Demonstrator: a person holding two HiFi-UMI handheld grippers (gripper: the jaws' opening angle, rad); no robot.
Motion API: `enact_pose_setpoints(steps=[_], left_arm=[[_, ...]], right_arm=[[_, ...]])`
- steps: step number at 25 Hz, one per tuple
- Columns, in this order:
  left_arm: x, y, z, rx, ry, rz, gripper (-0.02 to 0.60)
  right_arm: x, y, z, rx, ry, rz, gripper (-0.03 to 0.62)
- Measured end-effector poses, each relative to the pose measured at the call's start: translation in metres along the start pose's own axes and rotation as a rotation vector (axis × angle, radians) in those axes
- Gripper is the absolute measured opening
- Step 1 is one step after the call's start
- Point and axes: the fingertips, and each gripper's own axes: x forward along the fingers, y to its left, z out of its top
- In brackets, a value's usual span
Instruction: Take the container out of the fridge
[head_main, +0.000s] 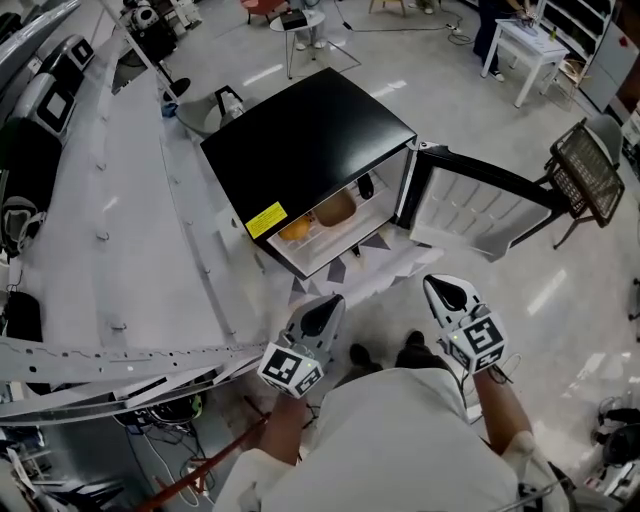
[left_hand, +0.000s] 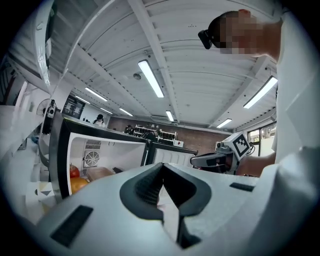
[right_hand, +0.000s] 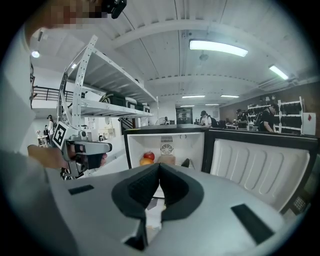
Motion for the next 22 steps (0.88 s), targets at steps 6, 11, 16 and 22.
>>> enact_pose_setpoints(steps=[6,11,16,22], left_arm=[[0.014,0.009,0.004,-0.014,-0.016,0.047,0.002],[0.025,0.015,0.011,-0.020,-0.052,0.136,0.002],[0.042,0.019,0.011,-0.007,-0.047,0.201,0.002],[0.064,0.035,-0.003,0.084,0.047,0.312,0.003]], right_arm=[[0.022,-0.018,0.001,-0.001,0.003,0.058,0.006],[0.038,-0.033,0.007,-0.015,-0.002,0.141,0.006],[0.052,-0.048,0.013,-0.013,-0.005,0.220,0.006],[0.066,-0.065,0.007,-0.019,0.012,0.282,0.006]])
